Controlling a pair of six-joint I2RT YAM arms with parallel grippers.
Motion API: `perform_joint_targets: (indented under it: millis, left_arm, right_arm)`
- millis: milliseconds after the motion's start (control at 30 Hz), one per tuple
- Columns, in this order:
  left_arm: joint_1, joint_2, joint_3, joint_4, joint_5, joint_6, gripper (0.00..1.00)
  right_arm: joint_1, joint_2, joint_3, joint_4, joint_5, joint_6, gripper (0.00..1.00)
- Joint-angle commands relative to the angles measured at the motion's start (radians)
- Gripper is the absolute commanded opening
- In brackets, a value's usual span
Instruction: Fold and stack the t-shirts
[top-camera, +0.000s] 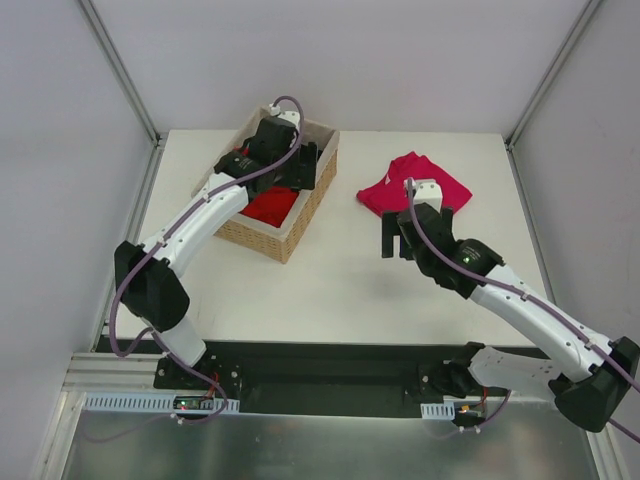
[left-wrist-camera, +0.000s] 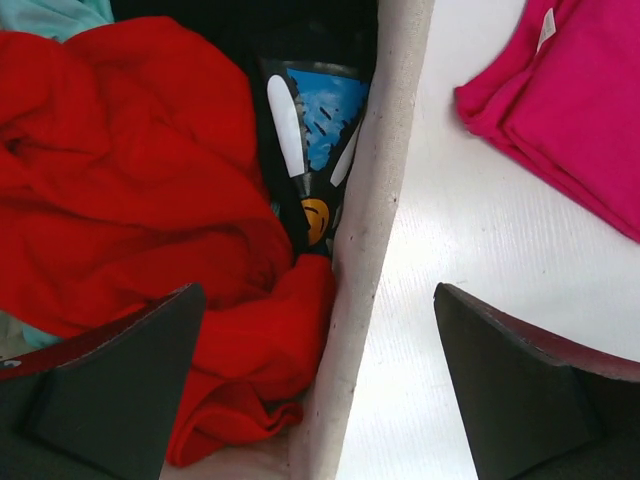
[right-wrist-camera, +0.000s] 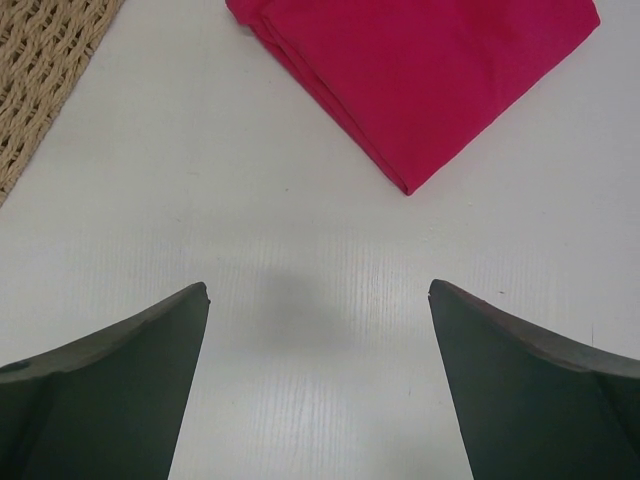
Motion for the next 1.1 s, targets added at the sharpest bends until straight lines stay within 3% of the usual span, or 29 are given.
perform_joint_targets:
  millis: [0,233,600,667,767,833,933,1067]
  left_arm:
    - [0.011,0.052,0.098,0.004,0.032,0.033,0.99]
    - [0.012,0.125,0.11,0.002,0.053,0.047,0.99]
    - [0.012,0.152,-0.028,0.004,0.104,0.013,0.84]
    - [0.012,0.153,-0.045,0.005,0.128,0.013,0.75]
    - [0.012,0.149,-0.079,0.01,0.138,0.005,0.34]
    - [0.012,0.139,-0.109,0.013,0.121,0.007,0.0]
    - [0.023,0.122,-0.151,0.013,0.069,0.022,0.0]
    - [0.135,0.075,-0.204,0.013,0.075,0.016,0.0]
  right_arm:
    - [0.0,-0.06,-0.017,0.014,0.075,0.008,0.96]
    - [0.0,-0.042,-0.009,0.008,0.084,-0.033,0.96]
    - [0.0,0.009,0.016,0.024,0.061,-0.035,0.96]
    - [0.002,0.014,0.014,0.024,0.058,-0.03,0.96]
    - [0.002,0.015,0.009,0.024,0.051,-0.019,0.96]
    - [0.002,0.012,0.002,0.025,0.049,-0.012,0.96]
    - [0.0,0.018,-0.001,0.027,0.042,-0.009,0.96]
    - [0.0,0.026,0.003,0.031,0.031,-0.004,0.96]
